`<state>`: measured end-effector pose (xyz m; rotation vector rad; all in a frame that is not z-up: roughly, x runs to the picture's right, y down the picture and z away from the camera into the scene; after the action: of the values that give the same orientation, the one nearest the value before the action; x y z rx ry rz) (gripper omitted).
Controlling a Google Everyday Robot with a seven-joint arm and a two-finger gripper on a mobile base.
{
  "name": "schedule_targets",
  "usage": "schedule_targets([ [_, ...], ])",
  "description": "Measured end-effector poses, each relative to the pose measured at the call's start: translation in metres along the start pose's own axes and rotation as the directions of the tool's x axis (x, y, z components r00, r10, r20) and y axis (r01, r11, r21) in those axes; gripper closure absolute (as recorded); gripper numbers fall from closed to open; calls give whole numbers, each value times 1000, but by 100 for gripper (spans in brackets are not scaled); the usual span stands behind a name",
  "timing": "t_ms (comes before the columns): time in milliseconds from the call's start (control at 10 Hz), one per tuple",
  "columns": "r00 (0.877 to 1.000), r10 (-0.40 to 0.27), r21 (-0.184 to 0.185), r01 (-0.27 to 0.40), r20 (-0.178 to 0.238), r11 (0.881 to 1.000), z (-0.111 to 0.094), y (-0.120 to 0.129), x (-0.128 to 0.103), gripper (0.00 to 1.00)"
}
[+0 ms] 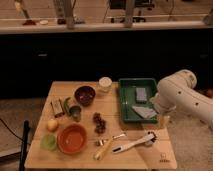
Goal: Wipe purple bowl with towel
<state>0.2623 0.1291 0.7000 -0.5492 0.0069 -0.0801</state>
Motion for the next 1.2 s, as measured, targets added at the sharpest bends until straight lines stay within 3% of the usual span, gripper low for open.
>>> schedule_targets([
  [1200,998,-62,23,61,28,998,22,-25,-32,20],
])
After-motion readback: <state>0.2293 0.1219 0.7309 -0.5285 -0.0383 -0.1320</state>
